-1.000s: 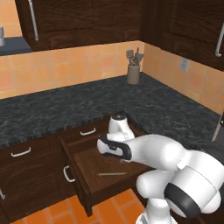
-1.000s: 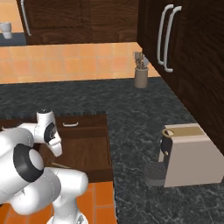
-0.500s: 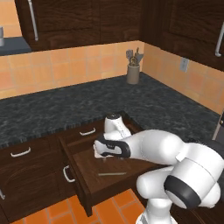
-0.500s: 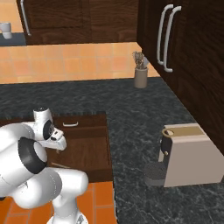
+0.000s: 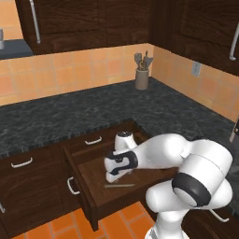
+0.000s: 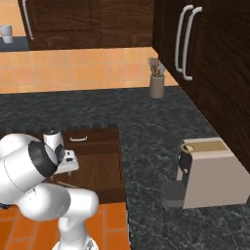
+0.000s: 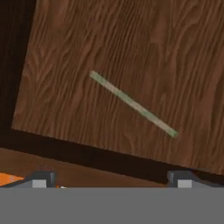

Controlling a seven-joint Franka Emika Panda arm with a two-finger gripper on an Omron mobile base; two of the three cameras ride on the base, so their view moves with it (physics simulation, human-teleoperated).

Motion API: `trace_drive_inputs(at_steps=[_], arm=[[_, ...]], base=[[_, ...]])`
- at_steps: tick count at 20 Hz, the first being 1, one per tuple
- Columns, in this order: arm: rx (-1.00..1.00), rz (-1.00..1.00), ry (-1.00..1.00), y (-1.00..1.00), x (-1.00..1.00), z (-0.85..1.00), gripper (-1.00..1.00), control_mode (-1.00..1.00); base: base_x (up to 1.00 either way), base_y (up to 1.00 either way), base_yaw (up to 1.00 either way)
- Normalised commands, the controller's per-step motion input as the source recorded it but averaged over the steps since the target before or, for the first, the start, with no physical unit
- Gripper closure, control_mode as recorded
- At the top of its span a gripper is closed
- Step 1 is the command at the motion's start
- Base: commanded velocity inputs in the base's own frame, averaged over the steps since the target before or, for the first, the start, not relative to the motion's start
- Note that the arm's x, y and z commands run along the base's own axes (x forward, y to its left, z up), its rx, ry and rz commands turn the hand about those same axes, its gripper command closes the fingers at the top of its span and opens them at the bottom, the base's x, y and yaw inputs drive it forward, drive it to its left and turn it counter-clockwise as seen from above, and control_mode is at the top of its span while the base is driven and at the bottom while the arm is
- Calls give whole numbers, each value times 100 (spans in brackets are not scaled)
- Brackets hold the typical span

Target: Take a straw from the drawer in front and place it inside the glass cup on the dining counter.

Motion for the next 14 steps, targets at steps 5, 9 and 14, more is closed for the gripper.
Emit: trace_drive_inputs(at_steps=[5, 9, 14], arm=[[0, 44, -3, -4, 2, -18, -100, -100], [-4, 11, -9, 3, 0, -21, -100, -100], [-1, 16, 0, 2, 20, -29, -100, -100]], base=[[0, 0, 0], [0, 0, 0], [0, 0, 0]])
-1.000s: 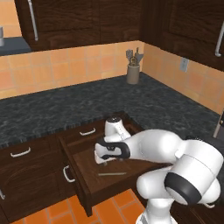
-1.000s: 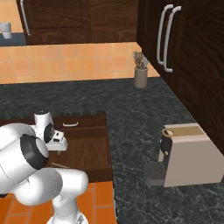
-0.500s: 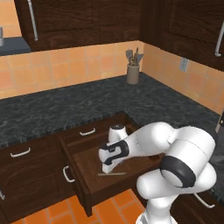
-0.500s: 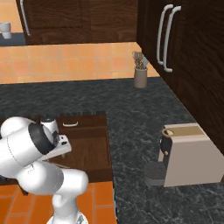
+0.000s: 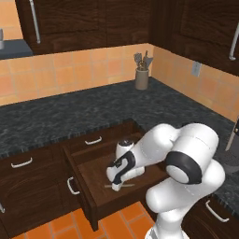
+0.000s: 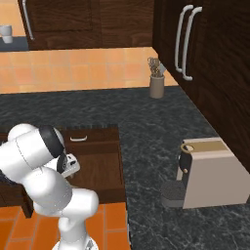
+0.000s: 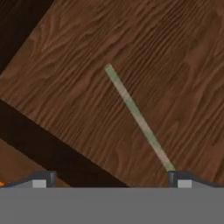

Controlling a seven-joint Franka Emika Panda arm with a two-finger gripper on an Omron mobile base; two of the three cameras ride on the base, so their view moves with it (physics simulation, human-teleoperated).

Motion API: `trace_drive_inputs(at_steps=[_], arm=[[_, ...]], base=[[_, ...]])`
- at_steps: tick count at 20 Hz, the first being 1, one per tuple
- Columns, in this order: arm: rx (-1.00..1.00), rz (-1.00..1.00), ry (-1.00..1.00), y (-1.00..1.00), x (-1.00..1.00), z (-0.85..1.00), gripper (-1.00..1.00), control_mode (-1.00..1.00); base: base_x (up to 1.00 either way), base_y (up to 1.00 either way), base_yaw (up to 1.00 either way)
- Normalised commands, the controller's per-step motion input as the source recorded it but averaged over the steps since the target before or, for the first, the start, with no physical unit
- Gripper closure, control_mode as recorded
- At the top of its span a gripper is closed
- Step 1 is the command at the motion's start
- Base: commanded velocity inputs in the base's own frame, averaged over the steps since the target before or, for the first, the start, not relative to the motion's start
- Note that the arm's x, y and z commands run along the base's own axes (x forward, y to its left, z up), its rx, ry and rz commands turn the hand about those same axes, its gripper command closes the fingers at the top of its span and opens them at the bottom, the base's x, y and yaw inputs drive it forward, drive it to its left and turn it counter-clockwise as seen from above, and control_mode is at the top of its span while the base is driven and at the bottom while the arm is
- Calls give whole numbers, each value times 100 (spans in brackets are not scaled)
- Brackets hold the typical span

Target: Take a straw from the drawer in front and place it inside the glass cup on the dining counter.

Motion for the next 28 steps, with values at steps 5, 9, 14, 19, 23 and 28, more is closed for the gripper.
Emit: trace_drive_inputs(at_steps=[5, 9, 14, 19, 23, 28], arm=[[5, 12, 0, 3, 37, -12, -100, -100], [1, 10, 0, 19, 34, -27, -100, -100], [0, 7, 0, 17, 28, -33, -100, -100], [0, 4, 0, 21, 37, -32, -100, -100], [0, 2, 4, 19, 31, -37, -100, -100], [-5, 3, 3, 29, 18, -49, -100, -100]], base=[[0, 0, 0], [0, 0, 0], [0, 0, 0], [0, 0, 0], [0, 0, 0], [0, 0, 0]])
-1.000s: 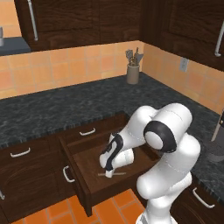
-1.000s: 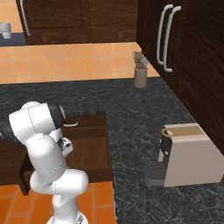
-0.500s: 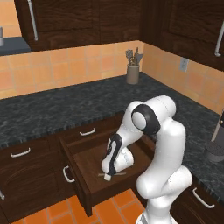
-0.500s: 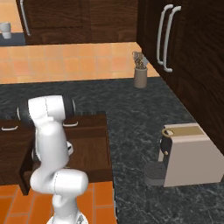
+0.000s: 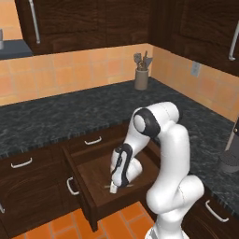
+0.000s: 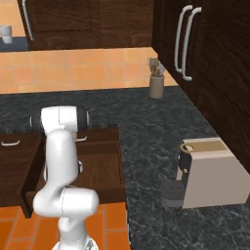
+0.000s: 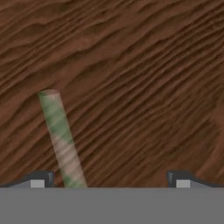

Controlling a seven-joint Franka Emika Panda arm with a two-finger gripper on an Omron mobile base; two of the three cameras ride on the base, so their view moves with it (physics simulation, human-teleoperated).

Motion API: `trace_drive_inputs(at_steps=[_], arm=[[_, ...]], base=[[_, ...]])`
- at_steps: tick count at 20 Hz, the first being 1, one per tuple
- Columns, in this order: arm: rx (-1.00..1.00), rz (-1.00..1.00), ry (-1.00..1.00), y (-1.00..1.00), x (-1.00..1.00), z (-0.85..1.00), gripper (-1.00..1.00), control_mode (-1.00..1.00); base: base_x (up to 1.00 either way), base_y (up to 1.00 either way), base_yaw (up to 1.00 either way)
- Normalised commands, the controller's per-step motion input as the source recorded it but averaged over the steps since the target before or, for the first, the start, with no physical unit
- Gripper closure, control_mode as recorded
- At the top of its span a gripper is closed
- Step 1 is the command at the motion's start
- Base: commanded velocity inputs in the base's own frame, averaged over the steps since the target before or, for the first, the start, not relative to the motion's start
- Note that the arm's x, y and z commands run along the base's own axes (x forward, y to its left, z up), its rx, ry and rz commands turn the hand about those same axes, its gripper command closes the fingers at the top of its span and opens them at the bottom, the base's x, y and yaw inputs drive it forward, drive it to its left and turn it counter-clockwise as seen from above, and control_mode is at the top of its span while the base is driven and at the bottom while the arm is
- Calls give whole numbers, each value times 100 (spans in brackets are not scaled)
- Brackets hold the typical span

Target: Take a straw from the drawer in front and place it inside the glass cup on the dining counter.

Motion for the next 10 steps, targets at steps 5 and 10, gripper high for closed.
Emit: trace_drive_inputs(at_steps=[5, 10], arm=[[-9, 4, 1, 35, 8, -61, 100, -100], [-5, 5, 0, 23, 3, -55, 100, -100]], base=[[0, 0, 0], [0, 0, 0]])
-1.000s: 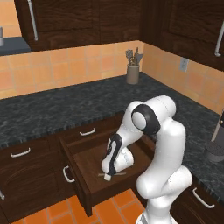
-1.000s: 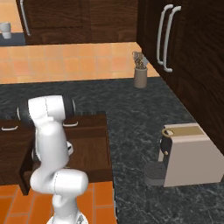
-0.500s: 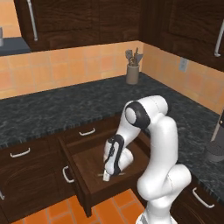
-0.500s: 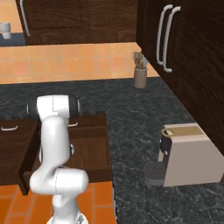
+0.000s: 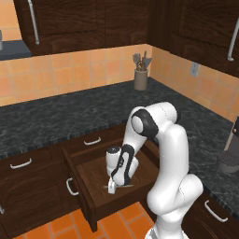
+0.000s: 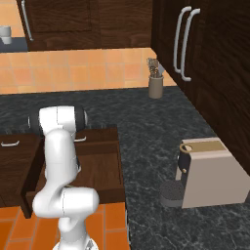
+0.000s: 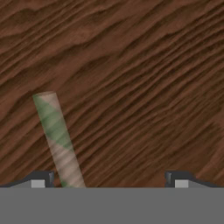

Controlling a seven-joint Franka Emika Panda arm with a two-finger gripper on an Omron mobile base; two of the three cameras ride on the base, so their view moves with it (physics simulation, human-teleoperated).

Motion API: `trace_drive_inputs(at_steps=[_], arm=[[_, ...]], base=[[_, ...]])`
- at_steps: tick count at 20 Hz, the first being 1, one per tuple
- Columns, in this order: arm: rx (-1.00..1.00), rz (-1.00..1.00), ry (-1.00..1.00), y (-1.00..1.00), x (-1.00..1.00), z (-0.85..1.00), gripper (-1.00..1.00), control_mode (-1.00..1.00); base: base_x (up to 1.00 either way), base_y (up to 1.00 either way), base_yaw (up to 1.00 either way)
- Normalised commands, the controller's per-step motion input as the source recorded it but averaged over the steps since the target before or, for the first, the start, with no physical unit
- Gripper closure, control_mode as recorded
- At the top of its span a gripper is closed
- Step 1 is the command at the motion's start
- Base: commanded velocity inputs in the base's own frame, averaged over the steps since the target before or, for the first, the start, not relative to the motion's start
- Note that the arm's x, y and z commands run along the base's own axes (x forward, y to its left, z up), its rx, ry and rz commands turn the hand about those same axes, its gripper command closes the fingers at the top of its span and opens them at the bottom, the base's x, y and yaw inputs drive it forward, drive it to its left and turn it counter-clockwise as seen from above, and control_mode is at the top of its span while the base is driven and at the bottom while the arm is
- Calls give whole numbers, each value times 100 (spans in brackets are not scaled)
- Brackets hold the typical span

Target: Take a straw from the drawer in front and place it inside the glass cup on the dining counter.

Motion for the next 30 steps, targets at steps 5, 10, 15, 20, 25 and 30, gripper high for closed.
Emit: trace_drive_inputs(at_steps=[5, 10, 15, 20, 25, 30], arm=[[0, 2, 0, -1, 22, -32, 100, -100], [0, 1, 0, -4, 8, -21, 100, -100], [0, 0, 0, 0, 1, -4, 100, -100], [0, 0, -2, 0, 1, 0, 100, -100], [0, 0, 0, 0, 0, 11, 100, -100], [0, 0, -2, 0, -4, 67, 100, -100]], base=[[0, 0, 0], [0, 0, 0], [0, 0, 0], [0, 0, 0], [0, 0, 0], [0, 0, 0]])
